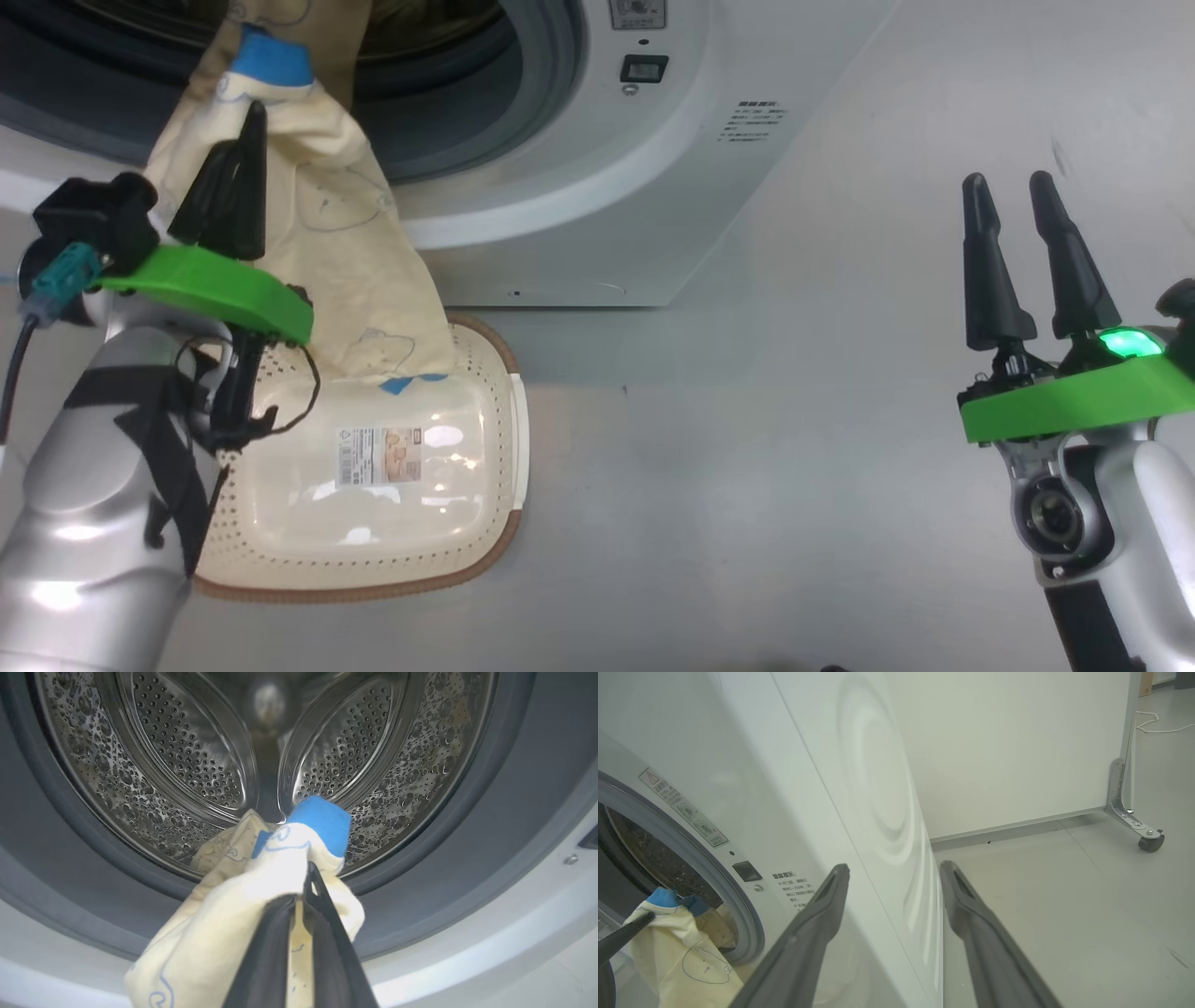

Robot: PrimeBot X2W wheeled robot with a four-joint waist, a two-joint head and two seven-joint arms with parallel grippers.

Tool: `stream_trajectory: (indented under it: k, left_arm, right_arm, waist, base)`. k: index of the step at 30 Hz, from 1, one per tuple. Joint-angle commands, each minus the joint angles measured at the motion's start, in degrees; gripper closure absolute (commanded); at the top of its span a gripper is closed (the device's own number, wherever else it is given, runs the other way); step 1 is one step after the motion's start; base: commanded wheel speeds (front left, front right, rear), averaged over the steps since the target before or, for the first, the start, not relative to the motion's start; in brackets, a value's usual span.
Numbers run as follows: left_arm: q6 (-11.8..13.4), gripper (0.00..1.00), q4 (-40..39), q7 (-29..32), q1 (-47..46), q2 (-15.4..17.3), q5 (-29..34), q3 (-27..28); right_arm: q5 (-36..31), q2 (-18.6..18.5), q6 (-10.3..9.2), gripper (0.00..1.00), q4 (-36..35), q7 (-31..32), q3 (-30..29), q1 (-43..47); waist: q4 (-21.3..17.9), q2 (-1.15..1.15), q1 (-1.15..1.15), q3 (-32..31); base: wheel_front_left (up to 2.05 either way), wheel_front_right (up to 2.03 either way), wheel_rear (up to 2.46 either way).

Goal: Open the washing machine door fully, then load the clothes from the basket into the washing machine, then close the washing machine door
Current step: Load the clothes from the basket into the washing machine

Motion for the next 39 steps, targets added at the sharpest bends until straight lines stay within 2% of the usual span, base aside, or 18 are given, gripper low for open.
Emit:
stream_trajectory:
  k: [1, 15, 24, 31, 39]
  left_arm:
    - [0.01, 1.00, -0.64, -0.38, -3.44, 2.29, -0.57, 1.17]
    - [0.01, 1.00, 20.33, 0.94, -20.47, -0.03, -4.59, -4.69]
    - [0.01, 1.00, 29.51, 3.79, -28.47, -0.08, -7.40, -10.26]
    - [0.01, 1.00, 30.93, 2.24, -32.93, 1.19, -8.77, -13.89]
    - [0.01, 1.00, 27.66, -0.30, -39.05, 3.78, -7.49, -16.24]
  right_arm:
    - [0.04, -0.46, 0.58, 0.00, -1.62, -0.36, 0.88, 0.64]
    - [0.34, 0.60, 0.58, 0.00, -1.51, -0.36, 1.50, 0.45]
    - [0.76, 1.73, 0.58, 0.00, -1.22, -0.36, 2.82, -0.42]
    - [1.02, 2.26, 0.58, 0.00, -1.01, -0.36, 3.65, -0.73]
    - [1.14, 2.92, 0.58, 0.00, -1.14, -0.36, 3.89, -0.98]
  waist:
    - [-0.14, 0.00, 0.00, -0.01]
    - [-2.28, 0.00, 0.00, 1.30]
    - [-5.54, 0.00, 0.00, 3.06]
    - [-7.89, 0.00, 0.00, 4.16]
    - [-9.21, 0.00, 0.00, 5.67]
  base:
    - [0.00, 0.00, 0.00]
    - [0.00, 0.00, 0.00]
    - [0.00, 0.00, 0.00]
    - [0.00, 0.00, 0.00]
    - [0.00, 0.00, 0.00]
